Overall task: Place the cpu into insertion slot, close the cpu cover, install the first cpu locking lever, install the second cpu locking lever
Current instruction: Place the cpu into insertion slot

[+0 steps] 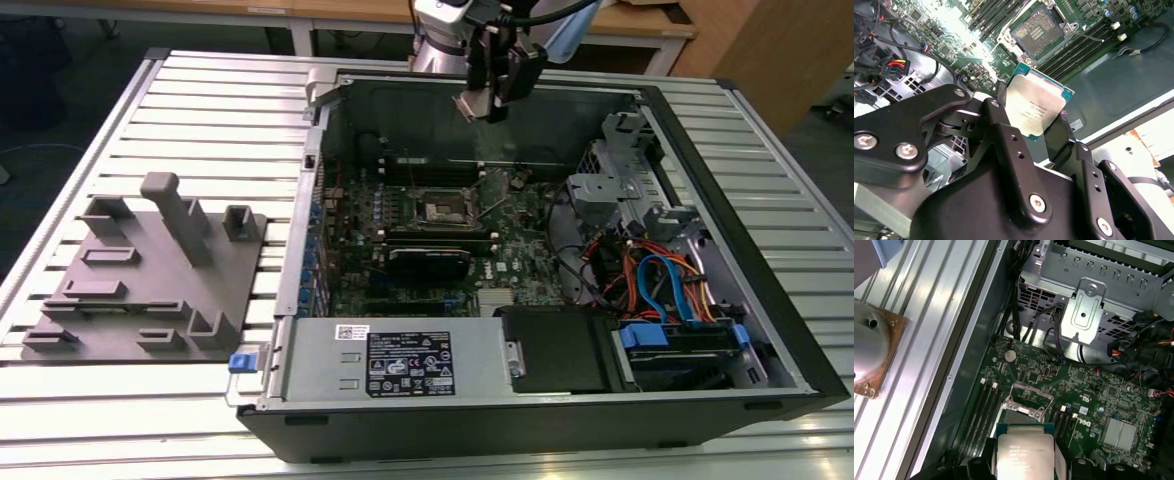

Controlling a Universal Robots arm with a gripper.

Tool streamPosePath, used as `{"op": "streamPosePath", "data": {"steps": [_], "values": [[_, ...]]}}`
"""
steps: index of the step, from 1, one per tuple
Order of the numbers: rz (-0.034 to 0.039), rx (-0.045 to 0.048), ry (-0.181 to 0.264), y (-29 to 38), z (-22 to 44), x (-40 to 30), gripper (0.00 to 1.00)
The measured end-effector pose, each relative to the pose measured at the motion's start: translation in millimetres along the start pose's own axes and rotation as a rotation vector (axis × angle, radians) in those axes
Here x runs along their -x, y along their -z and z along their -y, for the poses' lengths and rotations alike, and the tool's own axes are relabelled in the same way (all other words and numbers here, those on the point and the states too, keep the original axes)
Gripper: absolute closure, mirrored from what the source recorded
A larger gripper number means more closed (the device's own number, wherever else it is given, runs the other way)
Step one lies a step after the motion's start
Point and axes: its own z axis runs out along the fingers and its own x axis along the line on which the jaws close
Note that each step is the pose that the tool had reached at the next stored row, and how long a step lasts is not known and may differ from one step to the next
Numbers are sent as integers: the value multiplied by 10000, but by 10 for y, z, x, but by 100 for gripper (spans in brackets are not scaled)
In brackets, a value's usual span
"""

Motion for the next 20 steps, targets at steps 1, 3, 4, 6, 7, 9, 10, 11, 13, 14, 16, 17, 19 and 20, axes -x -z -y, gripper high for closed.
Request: {"op": "streamPosePath", "data": {"steps": [1,3,4,6,7,9,10,11,13,14,16,17,19,20], "values": [[14,2,-141,-1,0,0,46],[42,6,-443,-3,0,0,46],[43,6,-460,-3,0,1,46],[44,6,-464,-3,0,0,46],[44,7,-466,-3,0,0,46],[44,7,-466,-3,0,0,46],[44,7,-467,-3,0,0,46],[45,7,-467,-3,0,0,46],[45,7,-473,-3,0,0,46],[45,7,-473,-3,0,0,46],[45,7,-474,-3,0,0,46],[45,7,-474,-3,0,0,46],[45,7,-474,-3,0,0,46],[45,7,-474,-3,0,0,46]]}}
